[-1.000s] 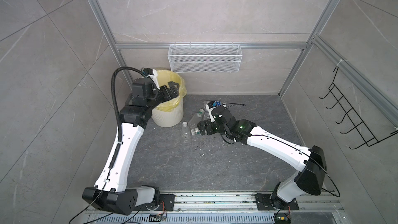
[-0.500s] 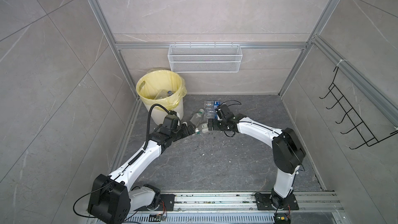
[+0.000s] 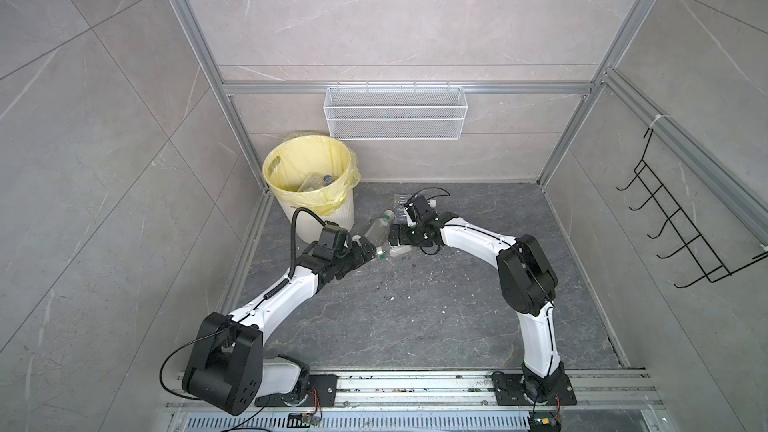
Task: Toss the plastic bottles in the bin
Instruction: 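Return the left gripper to the pile while the right moves to the green-labelled bottle, then lower the right gripper onto the green-labelled clear bottle and close it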
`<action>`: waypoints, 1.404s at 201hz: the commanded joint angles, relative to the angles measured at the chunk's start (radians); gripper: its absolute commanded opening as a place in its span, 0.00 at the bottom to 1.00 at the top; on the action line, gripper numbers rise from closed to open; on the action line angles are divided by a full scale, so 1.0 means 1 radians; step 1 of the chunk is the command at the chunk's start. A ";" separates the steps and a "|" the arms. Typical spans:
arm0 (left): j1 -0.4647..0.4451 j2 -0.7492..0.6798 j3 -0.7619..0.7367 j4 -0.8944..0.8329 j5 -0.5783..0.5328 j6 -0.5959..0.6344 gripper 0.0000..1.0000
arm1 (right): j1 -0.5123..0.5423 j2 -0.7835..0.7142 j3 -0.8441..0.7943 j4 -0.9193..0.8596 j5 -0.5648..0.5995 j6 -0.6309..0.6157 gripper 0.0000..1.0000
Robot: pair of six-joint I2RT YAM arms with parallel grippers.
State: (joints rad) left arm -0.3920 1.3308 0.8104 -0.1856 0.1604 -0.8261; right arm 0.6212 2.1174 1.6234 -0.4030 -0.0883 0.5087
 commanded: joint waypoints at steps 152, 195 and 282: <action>0.044 0.019 -0.002 -0.024 0.006 0.037 1.00 | 0.146 -0.268 -0.326 0.025 -0.065 0.095 1.00; 0.045 0.011 -0.008 -0.026 0.009 0.034 1.00 | 0.146 -0.360 -0.320 -0.122 0.143 -0.054 1.00; 0.045 -0.033 -0.022 -0.005 0.061 -0.012 1.00 | 0.145 -0.165 -0.140 -0.047 0.134 -0.316 0.98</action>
State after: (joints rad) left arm -0.3527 1.3518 0.8017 -0.1959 0.2001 -0.8268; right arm 0.7654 1.8847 1.4273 -0.4660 0.0402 0.2924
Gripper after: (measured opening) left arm 0.998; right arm 0.990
